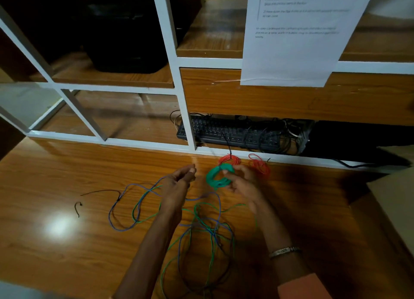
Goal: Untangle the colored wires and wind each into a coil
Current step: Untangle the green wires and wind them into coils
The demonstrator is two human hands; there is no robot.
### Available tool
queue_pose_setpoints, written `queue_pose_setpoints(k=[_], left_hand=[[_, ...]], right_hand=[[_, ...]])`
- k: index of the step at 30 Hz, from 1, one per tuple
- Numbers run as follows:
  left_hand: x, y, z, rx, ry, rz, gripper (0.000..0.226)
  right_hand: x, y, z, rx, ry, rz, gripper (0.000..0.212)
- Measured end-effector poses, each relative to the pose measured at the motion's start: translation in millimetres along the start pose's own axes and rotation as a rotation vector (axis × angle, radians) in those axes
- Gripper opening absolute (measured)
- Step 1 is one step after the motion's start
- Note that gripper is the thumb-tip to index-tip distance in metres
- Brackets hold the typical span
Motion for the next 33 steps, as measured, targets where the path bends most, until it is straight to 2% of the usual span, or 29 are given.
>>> queue_pose_setpoints(k=[2,5,9,13,15,19,21,23,24,27,31,33], left_hand=[[-8.0,-9.2,4.9,-0.019,0.029,0.028,0.018],[-31.9,-33.5,17.3,-0.108,0.108,0.047,0.01],[-50.2,-50.1,35.6,-0.186,0.151,0.037,0.013],[-51.7,-57.1,46.9,-0.245,0.11,0.017,0.017],[-53.2,-62.2,49.6,-0.278,0.081,0.006,0.017],[-62.1,-68.5,55.8,-0.3,0.052,0.005,0.013],[-68.8,-73.4,59.2,-0.308,0.064,0.013,0.013],[-76.6,-78.4,62.8,-0.319,0.094,0.014,0.013],[-80.2,-80.2,64.8,-0.325,0.105,0.015,0.012],[-86.4,-79.6,69.4,-0.327,0.116,0.015,0.013],[-101.6,-71.9,69.1,-0.301,0.153,0.0,0.012],[-113.4,-68.8,68.0,-0.3,0.171,-0.003,0.012]], right_hand=[[-33.6,11.1,-22.6,0.058,0.192,-0.012,0.018],[-57.9,29.6,-39.4,0.113,0.318,-0.056,0.02],[-53.8,55.7,-55.7,0.199,0.332,-0.136,0.021],[-44.4,66.2,-72.0,0.229,0.342,-0.256,0.019],[-41.4,63.4,-75.8,0.199,0.332,-0.302,0.026],[-45.0,56.9,-80.4,0.092,0.407,-0.174,0.024],[-49.5,65.7,-88.4,0.076,0.482,-0.06,0.033],[-44.4,56.4,-63.1,0.03,0.593,0.11,0.044],[-36.6,49.0,-45.1,-0.003,0.608,0.131,0.043],[9.0,29.7,-16.6,-0.136,0.459,0.172,0.014],[92.7,21.2,-16.8,-0.215,0.109,0.37,0.022],[115.4,21.7,-22.3,-0.234,0.106,0.462,0.013]])
Point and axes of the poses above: each hand's wrist, its own z-axis away from the middle knuckle, its own x-axis out of the palm, y = z × x, the point moved 8 cm from there along -z, towards the middle knuckle, and after that the axes turned 13 degrees about x, right-handed, at the moved point
